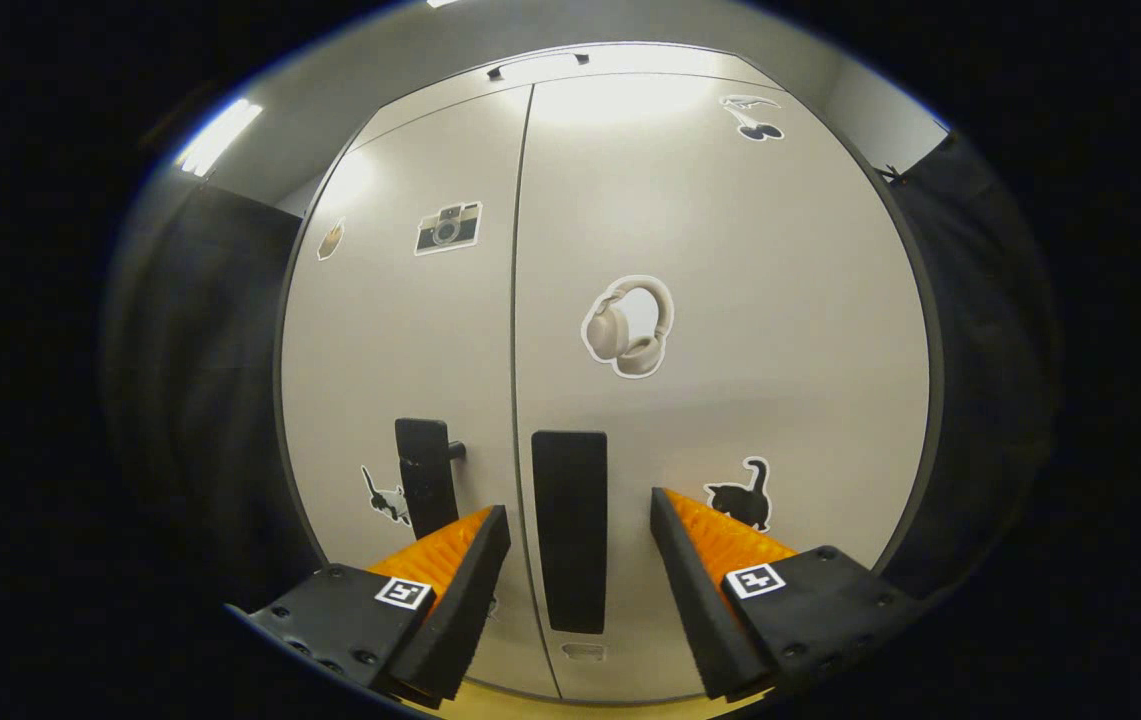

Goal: Open the right door of the double-door shoe cabinet with the right hand, and open the left door with the left hand.

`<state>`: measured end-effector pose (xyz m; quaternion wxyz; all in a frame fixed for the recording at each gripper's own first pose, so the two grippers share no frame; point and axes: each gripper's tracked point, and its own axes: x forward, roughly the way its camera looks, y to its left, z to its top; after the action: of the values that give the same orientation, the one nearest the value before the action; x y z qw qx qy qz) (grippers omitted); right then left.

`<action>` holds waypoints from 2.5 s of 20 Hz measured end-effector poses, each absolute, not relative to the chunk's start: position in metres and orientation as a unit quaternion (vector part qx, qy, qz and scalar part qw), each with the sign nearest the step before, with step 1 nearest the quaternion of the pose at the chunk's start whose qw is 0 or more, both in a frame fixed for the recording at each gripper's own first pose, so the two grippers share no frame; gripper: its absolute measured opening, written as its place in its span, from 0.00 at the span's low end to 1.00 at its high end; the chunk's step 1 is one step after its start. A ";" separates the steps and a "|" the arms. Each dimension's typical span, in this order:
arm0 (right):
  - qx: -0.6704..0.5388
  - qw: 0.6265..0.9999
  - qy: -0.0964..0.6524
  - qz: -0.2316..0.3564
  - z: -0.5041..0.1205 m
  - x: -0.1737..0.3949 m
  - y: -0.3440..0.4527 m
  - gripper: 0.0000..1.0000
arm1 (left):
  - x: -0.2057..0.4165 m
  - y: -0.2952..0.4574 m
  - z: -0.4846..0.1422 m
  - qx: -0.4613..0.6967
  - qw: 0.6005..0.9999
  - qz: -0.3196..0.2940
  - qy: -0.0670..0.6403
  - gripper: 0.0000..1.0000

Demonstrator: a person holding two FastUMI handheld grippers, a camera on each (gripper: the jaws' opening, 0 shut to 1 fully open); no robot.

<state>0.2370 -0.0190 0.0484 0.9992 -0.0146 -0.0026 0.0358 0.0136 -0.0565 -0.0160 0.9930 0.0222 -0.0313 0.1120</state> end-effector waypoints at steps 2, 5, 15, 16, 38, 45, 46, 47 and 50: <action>-0.029 0.999 -0.004 0.023 0.047 0.239 -0.019 0.84 | 0.009 -0.054 -0.016 0.028 0.992 0.120 -0.032 0.94; -0.054 0.998 -0.016 0.008 0.046 0.241 -0.024 0.56 | 0.001 -0.050 -0.019 0.021 0.992 0.121 -0.031 0.94; -0.035 0.999 -0.004 0.040 0.037 0.238 -0.021 0.26 | -0.002 -0.061 -0.016 0.001 0.996 0.081 -0.035 0.97; -0.034 0.998 0.000 0.044 0.037 0.237 -0.021 0.26 | -0.005 -0.061 -0.015 -0.003 0.996 0.079 -0.035 0.94; -0.028 0.983 0.060 0.172 0.045 0.081 -0.083 0.27 | -0.029 -0.089 -0.022 0.029 0.997 0.073 -0.007 0.94; -0.018 0.985 0.053 0.162 0.046 0.040 -0.142 0.26 | -0.021 -0.125 -0.030 0.037 0.998 0.050 -0.004 0.94; -0.026 0.987 0.050 0.153 0.047 0.039 -0.151 0.26 | -0.020 -0.130 -0.031 0.036 0.998 0.048 -0.006 0.94; -0.032 0.988 0.046 0.145 0.048 0.034 -0.162 0.26 | -0.020 -0.135 -0.031 0.035 0.998 0.045 -0.007 0.92; -0.048 0.990 0.035 0.125 0.051 0.026 -0.183 0.25 | -0.020 -0.145 -0.034 0.031 0.999 0.040 -0.007 0.94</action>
<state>0.0259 -0.1831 0.0515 0.9903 -0.0481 0.0349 0.1252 -0.0203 -0.1446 -0.0340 0.9987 0.0311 -0.0072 0.0403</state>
